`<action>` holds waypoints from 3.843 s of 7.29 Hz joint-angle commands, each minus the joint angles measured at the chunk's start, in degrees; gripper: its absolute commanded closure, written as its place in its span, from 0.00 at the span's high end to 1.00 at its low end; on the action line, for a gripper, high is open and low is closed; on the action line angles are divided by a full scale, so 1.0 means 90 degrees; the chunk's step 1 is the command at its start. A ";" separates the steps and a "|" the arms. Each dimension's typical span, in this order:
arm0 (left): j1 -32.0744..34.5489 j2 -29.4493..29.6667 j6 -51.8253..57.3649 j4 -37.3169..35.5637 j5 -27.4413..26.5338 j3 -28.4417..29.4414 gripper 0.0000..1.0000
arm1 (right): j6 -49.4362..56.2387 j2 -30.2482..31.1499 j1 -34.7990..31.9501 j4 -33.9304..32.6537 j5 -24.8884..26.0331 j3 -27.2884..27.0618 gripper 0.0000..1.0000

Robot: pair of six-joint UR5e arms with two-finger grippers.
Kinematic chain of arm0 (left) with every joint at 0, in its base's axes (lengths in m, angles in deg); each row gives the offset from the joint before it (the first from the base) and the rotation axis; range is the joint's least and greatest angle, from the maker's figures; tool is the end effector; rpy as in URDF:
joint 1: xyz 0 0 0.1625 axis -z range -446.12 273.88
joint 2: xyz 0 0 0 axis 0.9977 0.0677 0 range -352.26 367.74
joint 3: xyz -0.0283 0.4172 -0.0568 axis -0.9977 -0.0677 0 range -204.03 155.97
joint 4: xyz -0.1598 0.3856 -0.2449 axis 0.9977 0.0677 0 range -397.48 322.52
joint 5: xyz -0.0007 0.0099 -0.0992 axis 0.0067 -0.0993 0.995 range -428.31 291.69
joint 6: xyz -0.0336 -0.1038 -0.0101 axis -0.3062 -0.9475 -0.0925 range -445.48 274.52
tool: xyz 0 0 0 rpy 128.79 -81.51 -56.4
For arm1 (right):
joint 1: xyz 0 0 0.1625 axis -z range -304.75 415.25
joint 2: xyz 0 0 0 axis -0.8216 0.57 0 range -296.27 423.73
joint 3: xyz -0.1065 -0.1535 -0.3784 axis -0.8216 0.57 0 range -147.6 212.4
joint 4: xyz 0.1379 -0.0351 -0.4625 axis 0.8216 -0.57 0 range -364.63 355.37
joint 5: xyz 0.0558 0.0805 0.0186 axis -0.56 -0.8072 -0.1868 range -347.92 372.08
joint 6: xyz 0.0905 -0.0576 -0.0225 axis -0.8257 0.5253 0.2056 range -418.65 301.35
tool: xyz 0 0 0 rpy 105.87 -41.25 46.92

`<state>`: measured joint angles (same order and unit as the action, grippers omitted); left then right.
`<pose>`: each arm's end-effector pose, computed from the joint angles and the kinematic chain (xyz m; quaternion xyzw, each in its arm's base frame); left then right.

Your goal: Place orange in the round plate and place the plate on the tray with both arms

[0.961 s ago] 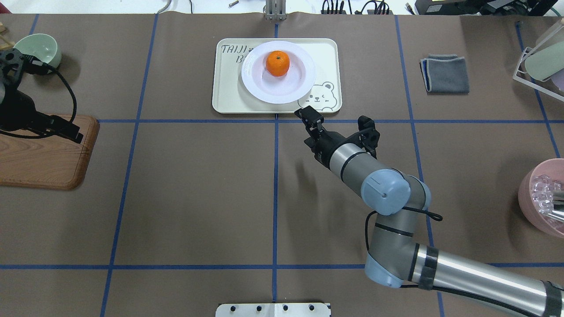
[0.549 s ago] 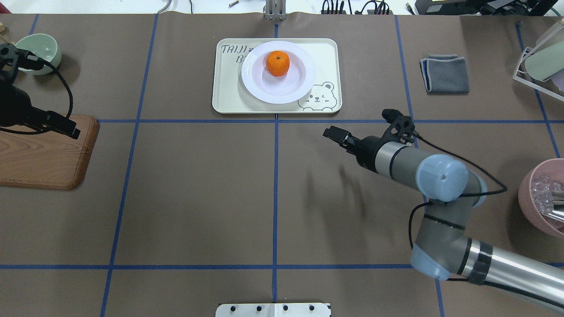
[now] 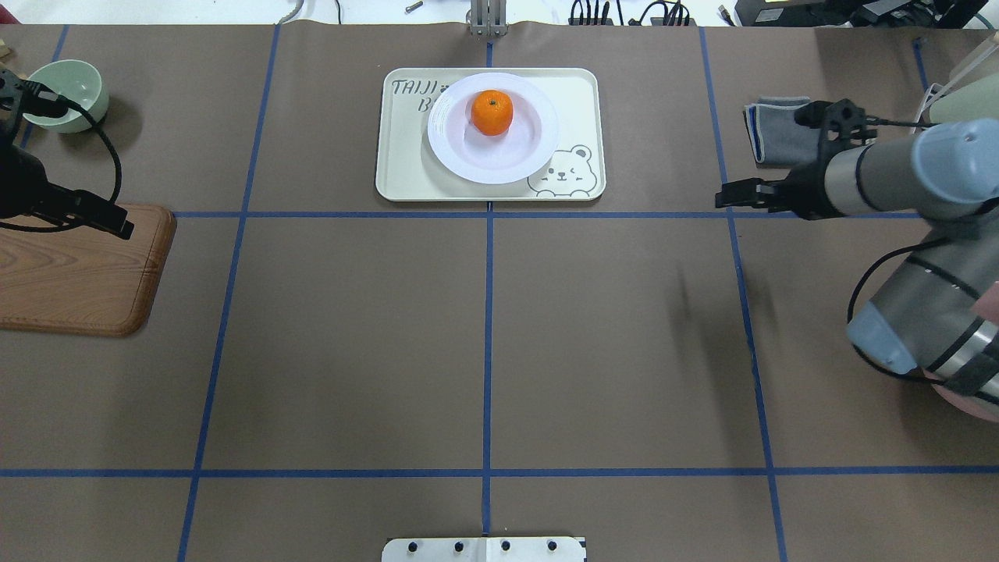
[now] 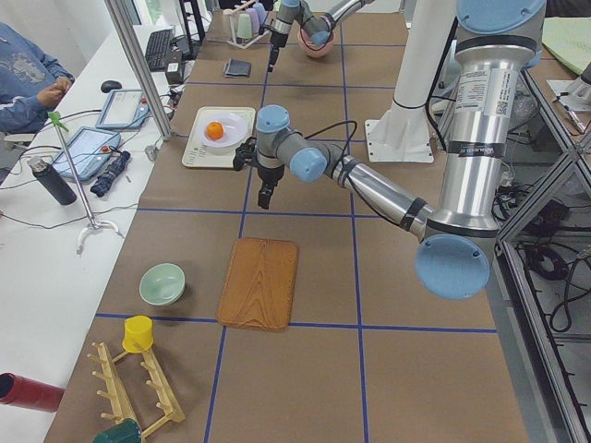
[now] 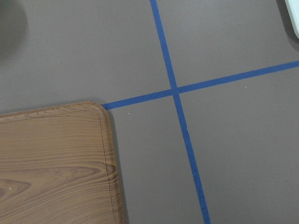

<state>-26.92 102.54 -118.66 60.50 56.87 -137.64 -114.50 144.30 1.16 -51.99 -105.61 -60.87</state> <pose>0.2356 -0.5324 0.3746 0.1003 0.4012 0.0756 0.9074 -0.3201 -0.5824 0.4497 0.1618 -0.4712 0.0394 0.8662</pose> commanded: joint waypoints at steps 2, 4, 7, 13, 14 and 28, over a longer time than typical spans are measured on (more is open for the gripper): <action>0.0082 -0.0065 0.0664 -0.0017 -0.0021 0.0161 0.98 | 0.3919 0.0189 -0.1809 -0.2523 -0.1054 -0.0114 1.00; 0.0374 -0.0055 0.1378 -0.0066 -0.0012 0.0474 0.98 | 0.5019 0.0208 -0.2251 -0.3668 -0.1084 -0.0463 1.00; 0.0424 0.0032 0.1606 -0.0716 0.0037 0.0485 0.98 | 0.5043 0.0413 -0.2311 -0.4171 -0.1338 -0.0779 1.00; 0.0424 0.0189 0.1499 -0.0964 0.0086 0.0534 0.98 | 0.5414 0.0394 -0.2145 -0.4660 -0.1640 -0.0837 1.00; 0.0424 0.0189 0.1499 -0.0945 0.0047 0.0534 0.98 | 0.5404 0.0375 -0.2126 -0.4660 -0.1650 -0.0817 1.00; 0.1342 0.0023 0.1509 -0.0867 0.0975 0.1149 0.98 | 0.5414 0.0462 -0.2418 -0.4884 -0.1690 -0.0798 1.00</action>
<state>-15.07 102.76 -104.90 52.69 65.25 -127.60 -65.75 148.52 -20.56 -95.89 -120.81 -68.16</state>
